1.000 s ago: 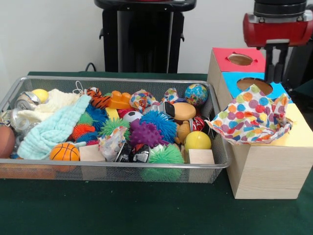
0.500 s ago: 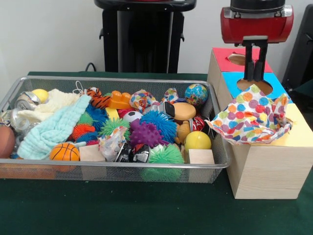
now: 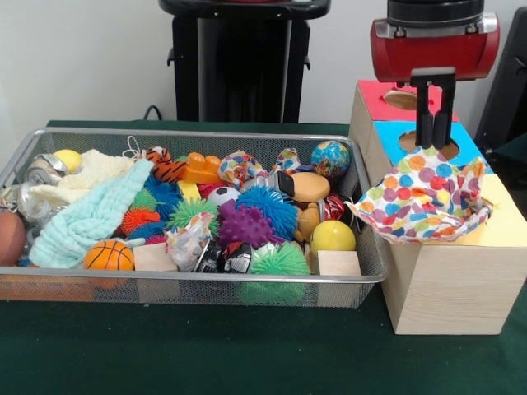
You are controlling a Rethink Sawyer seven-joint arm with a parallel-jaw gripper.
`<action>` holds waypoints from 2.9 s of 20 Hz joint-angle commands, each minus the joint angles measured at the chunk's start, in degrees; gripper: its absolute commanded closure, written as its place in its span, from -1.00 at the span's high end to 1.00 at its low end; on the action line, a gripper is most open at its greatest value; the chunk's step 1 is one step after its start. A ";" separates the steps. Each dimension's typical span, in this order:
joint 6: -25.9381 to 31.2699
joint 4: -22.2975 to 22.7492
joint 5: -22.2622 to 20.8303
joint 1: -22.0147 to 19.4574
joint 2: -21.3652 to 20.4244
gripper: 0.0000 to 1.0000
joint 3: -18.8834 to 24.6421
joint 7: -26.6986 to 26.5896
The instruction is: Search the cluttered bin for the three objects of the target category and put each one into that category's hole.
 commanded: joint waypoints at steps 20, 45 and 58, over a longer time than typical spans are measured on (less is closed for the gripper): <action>3.22 -1.51 -6.41 -4.34 5.48 -1.00 8.31 -9.39; -0.12 -1.64 -10.84 -9.22 10.19 -1.00 12.99 -11.66; 0.50 -1.58 -12.62 -8.53 8.99 -1.00 13.53 -7.86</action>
